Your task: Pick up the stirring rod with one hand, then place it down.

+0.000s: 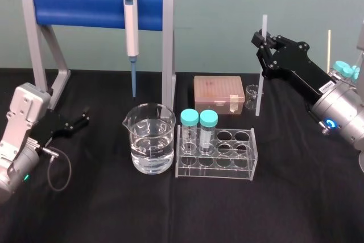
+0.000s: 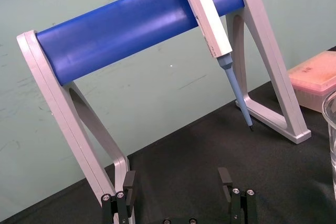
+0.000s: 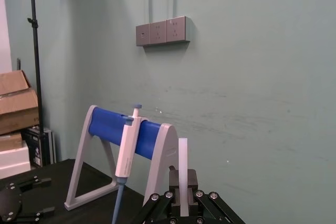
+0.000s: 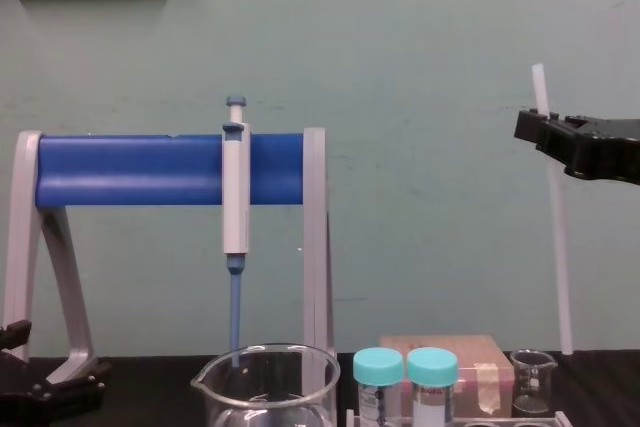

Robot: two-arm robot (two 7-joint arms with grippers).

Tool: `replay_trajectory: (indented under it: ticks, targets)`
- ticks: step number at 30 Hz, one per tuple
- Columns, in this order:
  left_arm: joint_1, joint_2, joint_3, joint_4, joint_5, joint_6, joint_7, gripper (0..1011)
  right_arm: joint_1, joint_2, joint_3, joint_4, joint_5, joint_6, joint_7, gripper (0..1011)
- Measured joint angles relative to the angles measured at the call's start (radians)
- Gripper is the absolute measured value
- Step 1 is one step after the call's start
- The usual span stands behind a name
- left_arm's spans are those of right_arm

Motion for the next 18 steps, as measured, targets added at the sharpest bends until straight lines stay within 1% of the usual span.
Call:
replay_trajectory:
  ticks: [18]
  targets:
    - [0.0,0.0,0.0,0.0,0.0,0.0,0.0,1000,0.008,-0.001,-0.005,0.005,0.002,0.002,0.002,79]
